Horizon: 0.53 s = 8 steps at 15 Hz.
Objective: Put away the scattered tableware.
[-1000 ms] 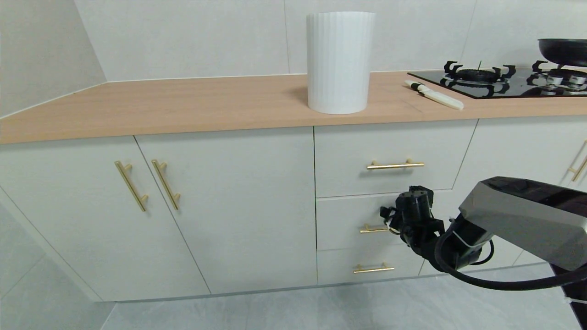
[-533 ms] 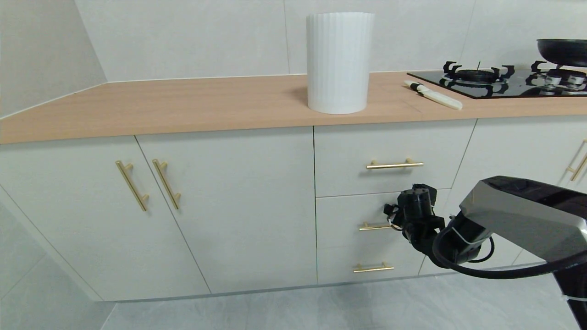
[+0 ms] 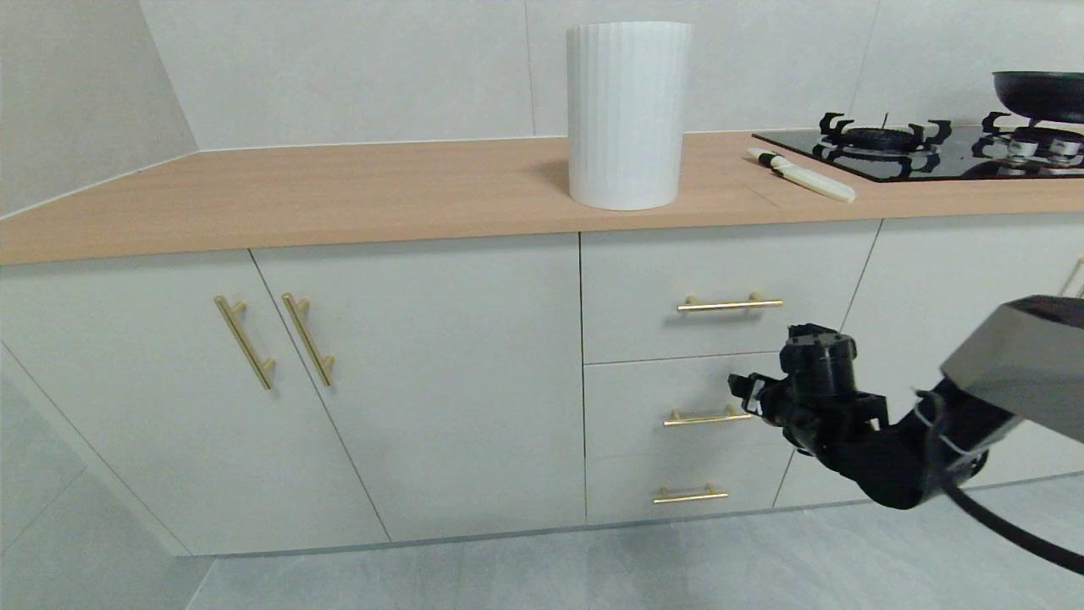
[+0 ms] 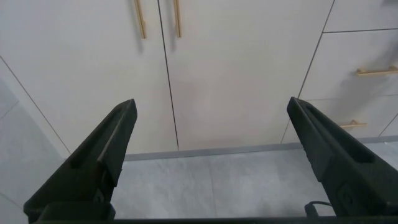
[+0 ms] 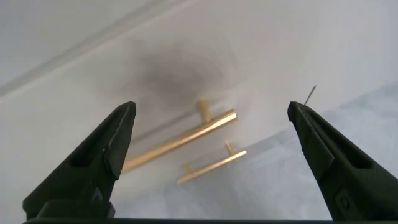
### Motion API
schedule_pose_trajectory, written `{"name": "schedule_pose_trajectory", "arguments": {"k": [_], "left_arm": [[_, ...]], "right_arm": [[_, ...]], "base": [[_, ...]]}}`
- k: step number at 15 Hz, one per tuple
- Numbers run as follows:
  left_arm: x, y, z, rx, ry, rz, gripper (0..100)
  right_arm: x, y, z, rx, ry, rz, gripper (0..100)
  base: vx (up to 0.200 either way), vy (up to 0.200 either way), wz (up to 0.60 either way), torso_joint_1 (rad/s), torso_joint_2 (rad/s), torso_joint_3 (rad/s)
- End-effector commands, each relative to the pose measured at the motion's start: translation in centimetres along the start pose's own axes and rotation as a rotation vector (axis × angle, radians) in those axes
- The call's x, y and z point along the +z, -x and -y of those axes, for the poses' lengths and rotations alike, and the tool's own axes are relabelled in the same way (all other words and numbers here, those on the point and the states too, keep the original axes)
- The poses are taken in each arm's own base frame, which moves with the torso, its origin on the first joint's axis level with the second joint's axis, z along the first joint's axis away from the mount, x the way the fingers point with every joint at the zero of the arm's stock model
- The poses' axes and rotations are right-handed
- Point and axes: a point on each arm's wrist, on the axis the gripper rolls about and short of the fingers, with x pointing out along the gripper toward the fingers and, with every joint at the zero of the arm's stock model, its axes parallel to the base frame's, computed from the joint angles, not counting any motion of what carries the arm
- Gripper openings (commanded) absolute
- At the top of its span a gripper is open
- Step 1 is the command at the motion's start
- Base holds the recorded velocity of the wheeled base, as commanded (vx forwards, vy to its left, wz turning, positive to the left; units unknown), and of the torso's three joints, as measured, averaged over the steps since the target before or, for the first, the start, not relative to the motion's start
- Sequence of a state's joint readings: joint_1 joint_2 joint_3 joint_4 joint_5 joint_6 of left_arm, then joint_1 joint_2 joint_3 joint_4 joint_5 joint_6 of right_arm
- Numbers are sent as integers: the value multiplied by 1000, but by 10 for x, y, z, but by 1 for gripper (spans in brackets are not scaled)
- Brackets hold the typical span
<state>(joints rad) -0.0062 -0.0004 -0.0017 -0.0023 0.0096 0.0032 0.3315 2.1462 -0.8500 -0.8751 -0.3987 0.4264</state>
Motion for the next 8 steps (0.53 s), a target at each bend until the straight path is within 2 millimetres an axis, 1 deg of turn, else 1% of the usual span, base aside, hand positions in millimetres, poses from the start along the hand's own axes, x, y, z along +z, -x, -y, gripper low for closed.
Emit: {"name": "schedule_pose_trajectory", "arguments": {"k": [1, 3, 4, 5, 6, 7, 8], "left_arm": [[0, 0, 0, 1, 0, -1, 100], [0, 0, 0, 0, 0, 0, 100], [0, 0, 0, 0, 0, 0, 100], [0, 0, 0, 0, 0, 0, 100], [0, 0, 0, 1, 0, -1, 100], [0, 0, 0, 0, 0, 0, 100], [0, 0, 0, 1, 0, 0, 100]], "right_arm": [[39, 88, 15, 73, 70, 82, 100], [56, 145, 34, 78, 114, 179, 100], [59, 166, 44, 72, 131, 216, 100], [62, 194, 56, 65, 135, 277, 100], [63, 218, 68, 60, 128, 332, 100], [64, 248, 84, 42, 132, 413, 100], [63, 264, 93, 23, 144, 452, 100]], "base": [[0, 0, 0, 0, 0, 0], [0, 0, 0, 0, 0, 0], [0, 0, 0, 0, 0, 0], [0, 0, 0, 0, 0, 0], [0, 0, 0, 0, 0, 0], [0, 0, 0, 0, 0, 0], [0, 0, 0, 0, 0, 0]]}}
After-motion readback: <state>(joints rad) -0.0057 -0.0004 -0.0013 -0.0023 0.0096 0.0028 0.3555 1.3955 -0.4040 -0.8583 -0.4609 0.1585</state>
